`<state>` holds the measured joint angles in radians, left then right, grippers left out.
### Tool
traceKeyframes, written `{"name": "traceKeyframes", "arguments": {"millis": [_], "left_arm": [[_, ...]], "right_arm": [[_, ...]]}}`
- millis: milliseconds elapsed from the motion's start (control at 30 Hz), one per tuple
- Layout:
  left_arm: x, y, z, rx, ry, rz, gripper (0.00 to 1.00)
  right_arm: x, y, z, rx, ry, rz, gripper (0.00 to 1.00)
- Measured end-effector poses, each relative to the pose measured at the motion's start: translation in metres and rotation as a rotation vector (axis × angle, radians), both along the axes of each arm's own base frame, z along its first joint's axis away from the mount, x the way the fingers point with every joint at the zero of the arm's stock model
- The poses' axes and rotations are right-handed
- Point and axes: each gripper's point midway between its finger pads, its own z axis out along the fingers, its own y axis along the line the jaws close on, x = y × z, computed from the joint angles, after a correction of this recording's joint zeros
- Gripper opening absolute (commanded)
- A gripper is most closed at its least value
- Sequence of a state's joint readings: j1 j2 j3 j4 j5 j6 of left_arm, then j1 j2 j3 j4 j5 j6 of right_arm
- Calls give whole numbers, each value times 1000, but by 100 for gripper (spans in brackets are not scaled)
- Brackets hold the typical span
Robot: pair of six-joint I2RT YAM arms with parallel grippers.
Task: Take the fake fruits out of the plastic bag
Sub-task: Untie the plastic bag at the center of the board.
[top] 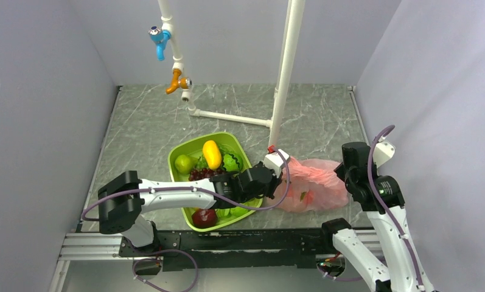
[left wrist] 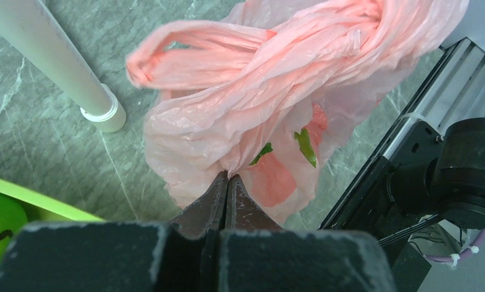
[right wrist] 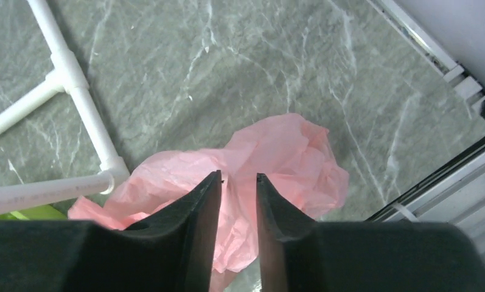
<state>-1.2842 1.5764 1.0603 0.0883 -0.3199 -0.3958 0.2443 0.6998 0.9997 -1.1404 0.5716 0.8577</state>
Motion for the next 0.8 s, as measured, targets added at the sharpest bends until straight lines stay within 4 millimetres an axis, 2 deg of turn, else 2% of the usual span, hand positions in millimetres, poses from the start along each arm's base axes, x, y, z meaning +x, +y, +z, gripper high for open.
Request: {"name": "traceKeyframes", "arguments": {"millis": [67,133,333,567,667,800], "left_arm": [[0,-1,1,-8,3,3,0],[0,-1,2,-13,6,5,0],[3,-2,5,-27,2,9,0],[10,-6,12,-42,0,17,0],[10,-7,12,-44,2,15,0],[8,-8,12,-45,8,1,0]], "right_arm": [[1,4,4,3,-3,36,54],[0,11,3,22,9,78,62],[-18,33,4,98,82,216,73],[-40,49,5,149,100,344,74],[-43,58,-9,218,97,340,72],[-34,69,-27,310,54,304,69]]}}
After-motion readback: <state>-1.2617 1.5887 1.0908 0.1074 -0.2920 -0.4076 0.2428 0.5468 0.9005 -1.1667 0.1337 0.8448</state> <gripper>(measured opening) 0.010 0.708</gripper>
